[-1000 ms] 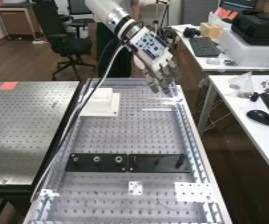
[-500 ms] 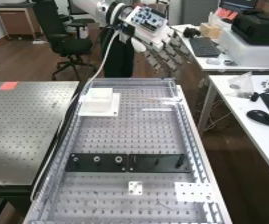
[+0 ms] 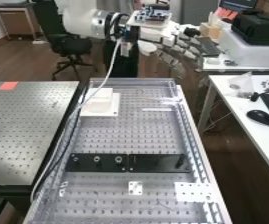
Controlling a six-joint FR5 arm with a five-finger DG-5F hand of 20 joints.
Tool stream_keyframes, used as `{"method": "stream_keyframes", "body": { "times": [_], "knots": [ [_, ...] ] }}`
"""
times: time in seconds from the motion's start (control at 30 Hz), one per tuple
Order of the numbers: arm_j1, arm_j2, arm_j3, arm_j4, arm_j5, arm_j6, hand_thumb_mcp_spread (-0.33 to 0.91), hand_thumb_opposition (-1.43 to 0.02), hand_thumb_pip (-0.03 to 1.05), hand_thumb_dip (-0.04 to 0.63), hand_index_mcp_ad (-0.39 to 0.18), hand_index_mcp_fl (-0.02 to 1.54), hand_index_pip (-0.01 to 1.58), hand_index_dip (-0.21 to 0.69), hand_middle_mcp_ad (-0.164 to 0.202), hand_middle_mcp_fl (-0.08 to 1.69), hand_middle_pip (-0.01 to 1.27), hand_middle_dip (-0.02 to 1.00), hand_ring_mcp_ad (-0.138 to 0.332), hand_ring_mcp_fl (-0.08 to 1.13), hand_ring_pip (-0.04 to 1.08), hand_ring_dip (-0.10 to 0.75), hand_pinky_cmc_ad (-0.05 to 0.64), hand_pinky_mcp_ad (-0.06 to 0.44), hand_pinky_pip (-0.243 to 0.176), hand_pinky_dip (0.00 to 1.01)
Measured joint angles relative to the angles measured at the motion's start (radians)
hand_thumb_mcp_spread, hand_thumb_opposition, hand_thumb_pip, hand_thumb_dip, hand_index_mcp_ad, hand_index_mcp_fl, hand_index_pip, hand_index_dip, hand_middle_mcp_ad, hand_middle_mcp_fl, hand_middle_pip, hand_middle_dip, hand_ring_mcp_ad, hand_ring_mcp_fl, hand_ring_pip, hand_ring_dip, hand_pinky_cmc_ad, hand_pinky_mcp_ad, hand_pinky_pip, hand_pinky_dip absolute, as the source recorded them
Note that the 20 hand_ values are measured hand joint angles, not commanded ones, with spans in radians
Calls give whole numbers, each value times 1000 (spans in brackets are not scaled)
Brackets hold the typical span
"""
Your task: Grab the chopstick and place it in the clear container
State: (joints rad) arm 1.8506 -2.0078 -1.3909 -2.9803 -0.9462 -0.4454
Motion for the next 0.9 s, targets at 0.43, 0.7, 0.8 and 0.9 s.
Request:
{"method": "stream_keyframes", "body": {
  "times": [0.43, 0.7, 0.8, 0.9],
  "knots": [
    [-203, 68, -230, 396, -426, -402, 239, -705, 562, 141, -103, 246, 101, 187, 59, 243, 127, 468, 127, 113, 106, 340, 375, 342, -75, 623],
    [-253, 59, -204, 357, -514, -444, 211, -702, 632, 143, -117, 246, 101, 141, 59, 246, 126, 456, 124, 126, 103, 340, 375, 340, -75, 576],
    [-254, 49, -177, 320, -512, -441, 209, -705, 632, 143, -105, 239, 99, 113, 63, 246, 127, 436, 124, 127, 103, 340, 375, 340, -75, 560],
    [-252, 30, -131, 245, -507, -405, 195, -702, 632, 143, -119, 188, 98, 108, 63, 248, 122, 429, 124, 126, 105, 340, 375, 347, -59, 545]
  ]
}}
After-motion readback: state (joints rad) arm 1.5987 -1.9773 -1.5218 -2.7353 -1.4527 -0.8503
